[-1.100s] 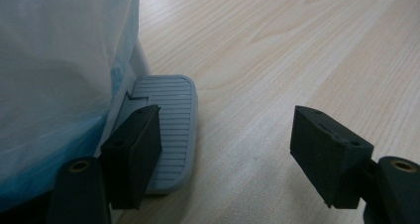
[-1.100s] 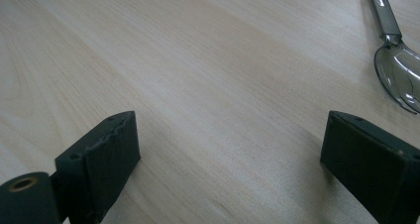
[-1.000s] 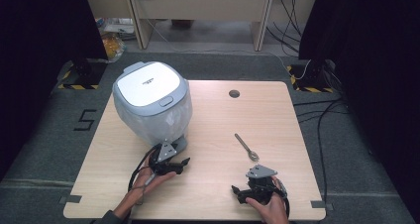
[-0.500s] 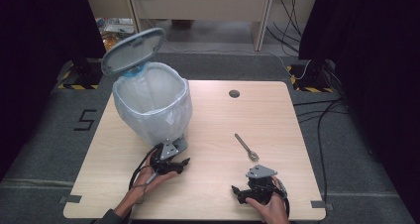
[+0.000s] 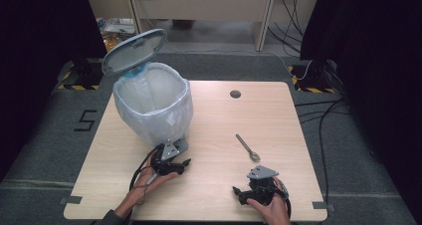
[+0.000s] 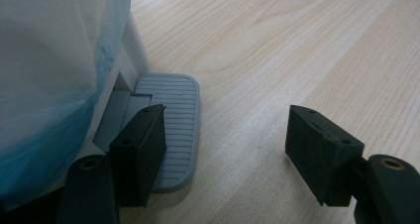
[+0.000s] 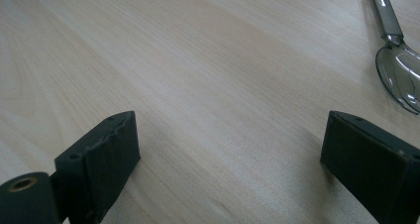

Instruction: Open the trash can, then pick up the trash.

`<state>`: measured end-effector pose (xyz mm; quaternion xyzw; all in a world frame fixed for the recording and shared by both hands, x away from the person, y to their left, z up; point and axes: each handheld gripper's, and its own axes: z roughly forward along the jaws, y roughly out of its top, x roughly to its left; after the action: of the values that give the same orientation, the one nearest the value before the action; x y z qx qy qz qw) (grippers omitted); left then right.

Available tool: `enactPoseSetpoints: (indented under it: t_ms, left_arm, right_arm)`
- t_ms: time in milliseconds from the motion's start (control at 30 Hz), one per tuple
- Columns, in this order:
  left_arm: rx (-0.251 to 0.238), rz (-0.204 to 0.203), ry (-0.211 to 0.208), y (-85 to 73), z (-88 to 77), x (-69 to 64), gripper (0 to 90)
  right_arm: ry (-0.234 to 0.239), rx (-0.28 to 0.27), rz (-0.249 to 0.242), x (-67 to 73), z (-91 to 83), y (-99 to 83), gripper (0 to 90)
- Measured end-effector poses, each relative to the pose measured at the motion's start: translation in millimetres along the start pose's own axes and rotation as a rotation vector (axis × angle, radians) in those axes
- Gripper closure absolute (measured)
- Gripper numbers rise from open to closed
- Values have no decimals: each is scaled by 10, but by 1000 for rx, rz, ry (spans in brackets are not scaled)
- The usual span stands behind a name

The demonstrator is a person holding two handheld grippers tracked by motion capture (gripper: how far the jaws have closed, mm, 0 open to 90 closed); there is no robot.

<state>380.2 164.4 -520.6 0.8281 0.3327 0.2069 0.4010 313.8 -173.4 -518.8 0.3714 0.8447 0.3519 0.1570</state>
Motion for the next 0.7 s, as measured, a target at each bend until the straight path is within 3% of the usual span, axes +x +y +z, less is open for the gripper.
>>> enactPoseSetpoints:
  t_ms: [533, 700]
  left_arm:
    - [-2, 0, -1, -1, -3, 2, 317]
    - [-2, 1, -2, -1, -3, 3, 317]
  right_arm:
    - [0, -2, -2, 1, 0, 0, 86]
    - [8, -22, -8, -2, -24, -9, 191]
